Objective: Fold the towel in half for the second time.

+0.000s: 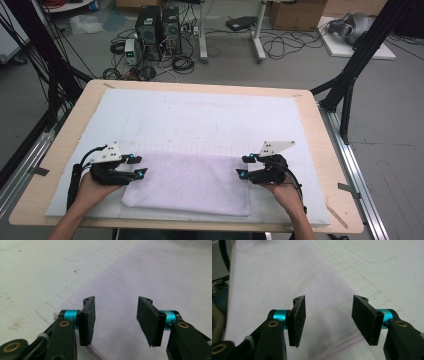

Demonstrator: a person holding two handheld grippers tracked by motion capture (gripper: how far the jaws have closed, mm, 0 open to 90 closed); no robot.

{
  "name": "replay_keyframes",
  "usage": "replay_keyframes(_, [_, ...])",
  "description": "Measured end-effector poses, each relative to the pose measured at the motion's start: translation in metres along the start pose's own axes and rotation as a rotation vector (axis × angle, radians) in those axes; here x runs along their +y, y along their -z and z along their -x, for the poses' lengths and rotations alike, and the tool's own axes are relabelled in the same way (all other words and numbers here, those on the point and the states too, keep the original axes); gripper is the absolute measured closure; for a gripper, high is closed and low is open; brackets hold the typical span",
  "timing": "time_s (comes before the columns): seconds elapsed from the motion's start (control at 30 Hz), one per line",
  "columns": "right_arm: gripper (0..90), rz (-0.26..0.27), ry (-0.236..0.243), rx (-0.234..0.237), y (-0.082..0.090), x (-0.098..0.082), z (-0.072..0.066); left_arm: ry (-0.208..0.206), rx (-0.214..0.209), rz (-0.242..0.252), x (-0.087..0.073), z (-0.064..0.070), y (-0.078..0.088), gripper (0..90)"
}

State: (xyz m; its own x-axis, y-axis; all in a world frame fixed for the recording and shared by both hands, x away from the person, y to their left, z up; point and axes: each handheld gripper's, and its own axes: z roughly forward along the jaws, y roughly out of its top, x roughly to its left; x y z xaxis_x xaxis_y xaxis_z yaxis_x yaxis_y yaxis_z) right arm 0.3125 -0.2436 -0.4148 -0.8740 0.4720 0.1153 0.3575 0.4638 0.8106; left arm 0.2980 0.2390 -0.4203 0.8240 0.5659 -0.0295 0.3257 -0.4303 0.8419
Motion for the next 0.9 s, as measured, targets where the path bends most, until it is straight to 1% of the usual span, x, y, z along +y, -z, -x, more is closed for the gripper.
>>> replay_keyframes(0.07, [43.1,-0.002,-0.002,-0.014,-0.001,0.0,0.005,0.01,0.019,0.004,0.004,-0.007,-0.004,47.8])
replay_keyframes(0.13, [41.9,-0.005,-0.002,-0.029,-0.001,0.002,0.011,0.018,0.047,0.007,0.008,-0.013,-0.008,47.8])
replay_keyframes(0.17, [41.8,-0.007,-0.003,-0.035,-0.001,0.003,0.013,0.024,0.053,0.008,0.009,-0.016,-0.01,47.8])
replay_keyframes(0.27, [41.4,-0.006,-0.003,-0.062,-0.001,0.007,0.021,0.034,0.074,0.01,0.014,-0.022,-0.015,47.8])
replay_keyframes(0.33, [41.3,0.003,-0.006,-0.073,-0.002,0.01,0.026,0.038,0.093,0.023,0.014,-0.025,-0.018,48.0])
replay_keyframes(0.37, [41.3,0.013,-0.01,-0.075,-0.004,0.01,0.028,0.042,0.095,0.019,0.014,-0.027,-0.019,48.1])
replay_keyframes(0.4, [41.2,0.015,-0.01,-0.077,-0.006,0.01,0.031,0.044,0.093,-0.001,0.014,-0.029,-0.021,48.1])
replay_keyframes(0.5, [39.5,-0.014,-0.029,-0.081,-0.012,0.007,0.037,0.052,0.108,-0.006,0.012,-0.033,-0.027,48.1])
replay_keyframes(0.53, [39.5,-0.02,-0.037,-0.086,-0.013,0.006,0.037,0.047,0.114,-0.017,0.011,-0.035,-0.029,48.2])
replay_keyframes(0.6, [39.5,-0.034,-0.037,-0.096,-0.015,0.005,0.038,0.058,0.115,-0.039,0.009,-0.037,-0.033,48.3])
replay_keyframes(0.67, [39.7,-0.049,-0.036,-0.107,-0.019,0.003,0.038,0.06,0.122,-0.065,0.007,-0.039,-0.036,48.4])
replay_keyframes(0.73, [39.7,-0.071,-0.039,-0.103,-0.022,0.001,0.039,0.066,0.126,-0.088,0.005,-0.04,-0.04,48.6])
replay_keyframes(0.8, [39.7,-0.105,-0.052,-0.098,-0.027,-0.002,0.04,0.067,0.129,-0.106,0.004,-0.041,-0.042,48.3])
replay_keyframes(0.87, [39.7,-0.133,-0.059,-0.093,-0.032,-0.005,0.042,0.075,0.135,-0.098,0.004,-0.041,-0.041,47.2])
replay_keyframes(0.9, [39.7,-0.132,-0.072,-0.086,-0.032,-0.006,0.043,0.077,0.138,-0.092,0.004,-0.043,-0.038,46.5])
